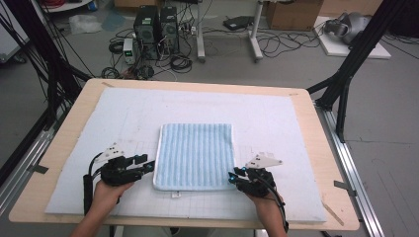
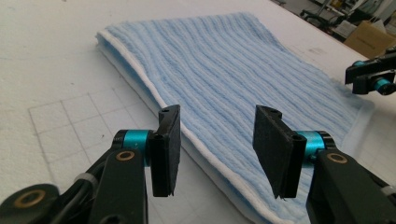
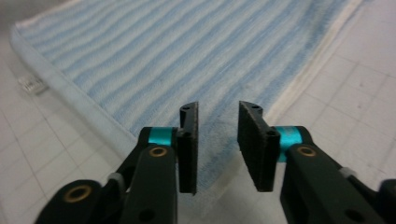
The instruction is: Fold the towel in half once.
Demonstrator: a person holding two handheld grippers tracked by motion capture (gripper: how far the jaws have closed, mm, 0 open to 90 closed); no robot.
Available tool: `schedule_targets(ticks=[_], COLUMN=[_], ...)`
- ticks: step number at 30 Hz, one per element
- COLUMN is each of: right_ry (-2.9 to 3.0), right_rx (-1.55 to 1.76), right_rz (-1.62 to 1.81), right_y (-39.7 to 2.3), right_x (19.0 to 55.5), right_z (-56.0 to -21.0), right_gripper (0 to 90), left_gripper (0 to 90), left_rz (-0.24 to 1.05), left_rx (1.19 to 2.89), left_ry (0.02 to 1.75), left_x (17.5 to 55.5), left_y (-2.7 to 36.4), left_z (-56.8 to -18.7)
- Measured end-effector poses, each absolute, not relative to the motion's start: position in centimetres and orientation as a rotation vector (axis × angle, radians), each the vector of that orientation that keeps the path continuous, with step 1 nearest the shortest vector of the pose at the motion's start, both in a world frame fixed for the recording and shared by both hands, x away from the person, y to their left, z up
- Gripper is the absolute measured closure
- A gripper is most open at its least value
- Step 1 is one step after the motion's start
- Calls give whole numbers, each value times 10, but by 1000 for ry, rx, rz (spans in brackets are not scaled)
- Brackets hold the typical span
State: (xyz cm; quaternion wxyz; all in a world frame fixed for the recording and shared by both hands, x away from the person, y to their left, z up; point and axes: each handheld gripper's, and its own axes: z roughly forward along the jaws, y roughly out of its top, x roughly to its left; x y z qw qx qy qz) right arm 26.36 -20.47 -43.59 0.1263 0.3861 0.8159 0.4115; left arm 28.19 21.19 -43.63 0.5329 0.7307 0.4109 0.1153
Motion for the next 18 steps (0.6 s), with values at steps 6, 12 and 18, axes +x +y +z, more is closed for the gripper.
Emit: schedule_targets(ticks=[6,12,18], right_ry=[2468,2408,2378], right_rx=[1058,1065,1076], right_rz=[1081,1164,1197], right_y=[-198,-206,-210], right_x=[262,267,281], right_z=[-442,-434,-434], right_gripper=[757,671,666], left_gripper=[594,601,705], left_rz=[303,303,354], left_rx=[1754,1760,1789], left_ry=[989,1008,1011], left_x=[293,315,346], left_y=[209,207,201], left_z=[-436,-434,-433])
